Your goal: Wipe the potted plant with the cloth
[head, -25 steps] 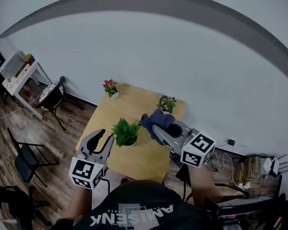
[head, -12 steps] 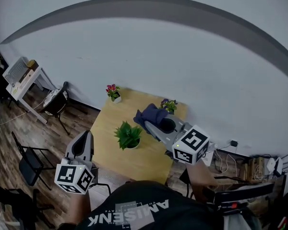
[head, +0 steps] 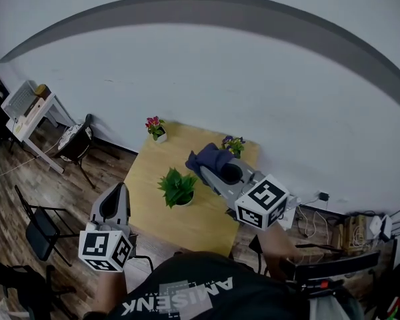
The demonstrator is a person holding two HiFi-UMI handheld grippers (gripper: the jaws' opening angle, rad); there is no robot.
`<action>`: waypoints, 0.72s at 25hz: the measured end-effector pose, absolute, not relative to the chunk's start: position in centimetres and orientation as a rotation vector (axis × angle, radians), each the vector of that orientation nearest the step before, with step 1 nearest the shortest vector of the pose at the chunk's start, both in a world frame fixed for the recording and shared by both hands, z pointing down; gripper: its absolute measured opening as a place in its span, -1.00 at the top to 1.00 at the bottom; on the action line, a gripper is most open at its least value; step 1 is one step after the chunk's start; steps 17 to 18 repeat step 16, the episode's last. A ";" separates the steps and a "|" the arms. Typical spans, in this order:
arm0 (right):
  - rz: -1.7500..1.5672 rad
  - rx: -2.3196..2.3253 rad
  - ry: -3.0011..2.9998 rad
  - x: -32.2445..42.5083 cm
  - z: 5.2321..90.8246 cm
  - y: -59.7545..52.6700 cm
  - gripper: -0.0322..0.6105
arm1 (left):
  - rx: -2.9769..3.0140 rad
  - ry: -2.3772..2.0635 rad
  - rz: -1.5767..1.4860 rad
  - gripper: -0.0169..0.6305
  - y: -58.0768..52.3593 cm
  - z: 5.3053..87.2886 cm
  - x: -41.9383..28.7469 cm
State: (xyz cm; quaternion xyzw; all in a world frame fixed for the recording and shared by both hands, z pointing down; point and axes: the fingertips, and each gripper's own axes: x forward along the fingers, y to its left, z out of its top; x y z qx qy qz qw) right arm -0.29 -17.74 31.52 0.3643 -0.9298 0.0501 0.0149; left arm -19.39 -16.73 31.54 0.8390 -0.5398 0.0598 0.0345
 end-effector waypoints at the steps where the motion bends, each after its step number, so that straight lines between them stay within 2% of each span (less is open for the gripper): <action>1: 0.152 1.136 -2.890 -0.3 31.5 -17.8 0.76 | 2.583 -1.660 0.189 0.94 -16.8 31.5 -19.4; 18: 0.159 1.172 -2.858 0.2 32.0 -17.4 0.76 | 2.591 -1.674 0.265 0.94 -17.0 32.3 -19.0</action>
